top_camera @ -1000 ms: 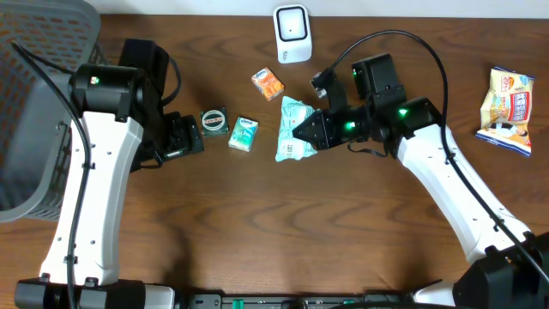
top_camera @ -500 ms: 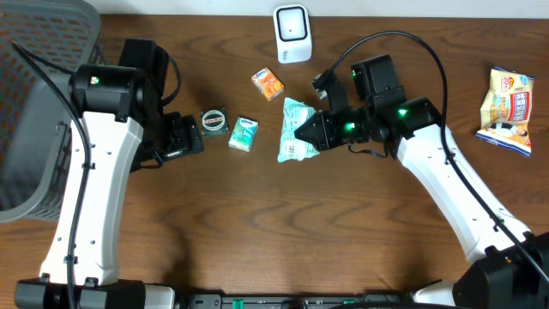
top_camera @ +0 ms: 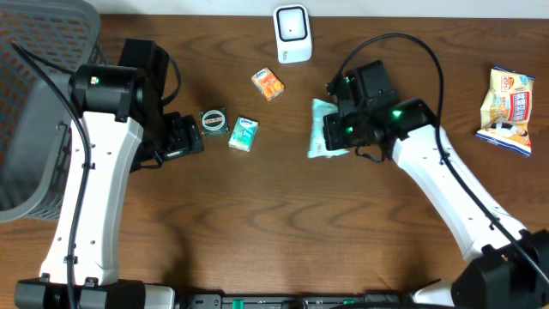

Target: Scan the item barcode

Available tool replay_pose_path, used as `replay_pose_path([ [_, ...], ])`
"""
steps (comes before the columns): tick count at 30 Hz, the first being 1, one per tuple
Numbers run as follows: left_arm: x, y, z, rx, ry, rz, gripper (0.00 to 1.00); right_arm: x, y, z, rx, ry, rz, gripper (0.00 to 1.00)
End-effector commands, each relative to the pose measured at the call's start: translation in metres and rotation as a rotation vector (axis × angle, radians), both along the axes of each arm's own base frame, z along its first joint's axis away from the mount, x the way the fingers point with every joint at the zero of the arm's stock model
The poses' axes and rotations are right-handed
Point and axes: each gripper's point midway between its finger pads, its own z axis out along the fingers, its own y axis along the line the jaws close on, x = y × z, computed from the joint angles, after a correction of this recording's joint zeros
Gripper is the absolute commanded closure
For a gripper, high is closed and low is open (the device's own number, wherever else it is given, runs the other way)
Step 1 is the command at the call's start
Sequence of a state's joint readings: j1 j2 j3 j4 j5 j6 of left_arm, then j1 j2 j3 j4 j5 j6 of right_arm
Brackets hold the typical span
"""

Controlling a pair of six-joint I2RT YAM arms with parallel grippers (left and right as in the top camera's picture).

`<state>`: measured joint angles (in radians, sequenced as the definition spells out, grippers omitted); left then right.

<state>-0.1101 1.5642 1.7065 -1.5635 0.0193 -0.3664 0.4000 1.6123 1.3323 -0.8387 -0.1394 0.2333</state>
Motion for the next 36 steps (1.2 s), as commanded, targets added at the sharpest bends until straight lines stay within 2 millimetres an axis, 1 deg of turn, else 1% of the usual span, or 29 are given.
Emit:
replay_pose_path([
  [1,0.000,0.003,-0.001,0.013,0.006,0.005,0.02,0.021,-0.065,-0.021,-0.416,-0.087,-0.178,0.99],
  [4,0.000,0.003,-0.001,0.013,0.006,0.005,0.02,0.026,-0.094,-0.036,-0.626,-0.087,-0.221,0.99],
  [8,0.000,0.003,-0.001,0.013,0.006,0.005,0.02,0.031,-0.132,-0.048,-0.926,-0.095,-0.260,0.99],
  [10,0.000,0.003,-0.001,0.013,0.006,0.005,0.02,0.031,-0.144,-0.052,-1.042,-0.089,-0.257,0.99],
  [12,0.000,0.003,-0.001,0.013,0.006,0.005,0.02,0.029,-0.148,-0.064,-1.085,-0.059,-0.237,0.99],
  [13,0.000,0.003,-0.001,0.013,0.006,0.005,0.02,0.028,-0.146,-0.072,-1.080,-0.037,-0.224,0.98],
  [16,0.000,0.003,-0.001,0.013,0.006,0.005,0.02,0.020,-0.139,-0.097,-1.039,0.044,-0.179,0.92],
  [18,0.000,0.003,-0.001,0.013,0.006,0.005,0.02,0.011,-0.137,-0.114,-1.023,0.113,-0.143,0.83],
  [19,0.000,0.003,-0.001,0.013,0.006,0.005,0.02,0.008,-0.135,-0.119,-1.014,0.135,-0.132,0.75],
  [20,0.000,0.003,-0.001,0.013,0.006,0.005,0.02,0.002,-0.131,-0.127,-0.988,0.171,-0.114,0.62],
  [21,0.000,0.003,-0.001,0.013,0.006,0.005,0.02,-0.001,-0.128,-0.129,-0.970,0.190,-0.104,0.57],
  [24,0.000,0.003,-0.001,0.013,0.006,0.005,0.02,-0.018,-0.111,-0.138,-0.882,0.269,-0.061,0.51],
  [25,0.000,0.003,-0.001,0.013,0.006,0.005,0.03,-0.023,-0.102,-0.140,-0.843,0.297,-0.043,0.48],
  [27,0.000,0.003,-0.001,0.013,0.006,0.005,0.02,-0.031,-0.085,-0.141,-0.763,0.345,-0.016,0.43],
  [30,0.000,0.003,-0.001,0.013,0.006,0.005,0.02,-0.038,-0.051,-0.137,-0.598,0.411,0.017,0.44],
  [31,0.000,0.003,-0.001,0.013,0.006,0.005,0.02,-0.037,-0.039,-0.132,-0.544,0.424,0.024,0.44],
  [33,0.000,0.003,-0.001,0.013,0.006,0.005,0.02,-0.032,-0.026,-0.119,-0.484,0.427,0.030,0.43],
  [35,0.000,0.003,-0.001,0.013,0.006,0.005,0.02,-0.025,-0.021,-0.104,-0.471,0.415,0.029,0.38],
  [36,0.000,0.003,-0.001,0.013,0.006,0.005,0.02,-0.020,-0.019,-0.094,-0.468,0.406,0.030,0.34],
])
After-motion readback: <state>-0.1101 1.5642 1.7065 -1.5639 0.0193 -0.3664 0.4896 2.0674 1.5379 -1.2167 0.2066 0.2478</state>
